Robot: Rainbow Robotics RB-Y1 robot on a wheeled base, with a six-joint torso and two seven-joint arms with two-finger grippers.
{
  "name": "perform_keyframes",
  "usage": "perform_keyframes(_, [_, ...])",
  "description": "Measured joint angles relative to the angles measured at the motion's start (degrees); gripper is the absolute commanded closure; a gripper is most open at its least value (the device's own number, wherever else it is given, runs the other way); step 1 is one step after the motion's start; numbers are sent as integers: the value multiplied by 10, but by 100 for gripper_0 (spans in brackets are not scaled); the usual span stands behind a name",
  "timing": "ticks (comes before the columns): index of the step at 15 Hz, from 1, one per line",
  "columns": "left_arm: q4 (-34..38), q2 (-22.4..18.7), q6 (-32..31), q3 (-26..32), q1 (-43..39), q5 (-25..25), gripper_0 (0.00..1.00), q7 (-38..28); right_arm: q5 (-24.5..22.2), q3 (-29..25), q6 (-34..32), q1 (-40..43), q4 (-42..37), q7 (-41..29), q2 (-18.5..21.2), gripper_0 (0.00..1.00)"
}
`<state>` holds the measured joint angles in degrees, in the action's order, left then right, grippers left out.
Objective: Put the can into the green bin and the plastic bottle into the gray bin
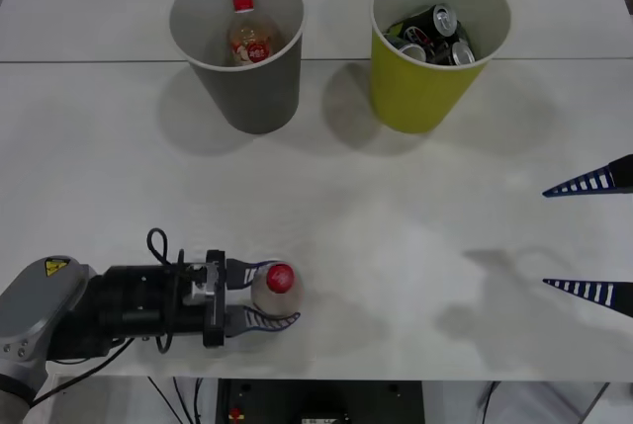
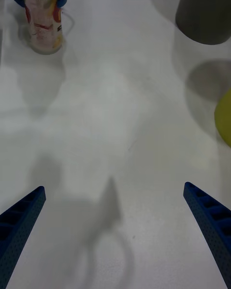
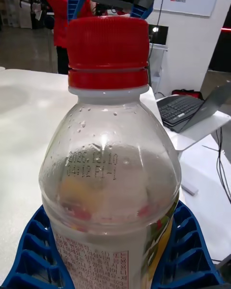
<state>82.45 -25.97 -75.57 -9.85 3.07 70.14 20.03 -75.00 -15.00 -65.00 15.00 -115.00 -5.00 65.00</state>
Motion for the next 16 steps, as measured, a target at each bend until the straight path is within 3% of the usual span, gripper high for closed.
perform_keyframes(5, [25, -62, 0, 54, 0, 7, 100, -126, 0, 0, 0, 0, 0, 0, 0, 0])
perform_keyframes(7, [45, -95, 6, 90, 0, 51, 100, -186, 0, 0, 0, 0, 0, 0, 0, 0])
perform_keyframes(9, [82, -147, 26, 99, 0, 74, 100, -259, 0, 0, 0, 0, 0, 0, 0, 0])
perform_keyframes(16, [128, -321, 38, 120, 0, 65, 100, -448, 0, 0, 0, 0, 0, 0, 0, 0])
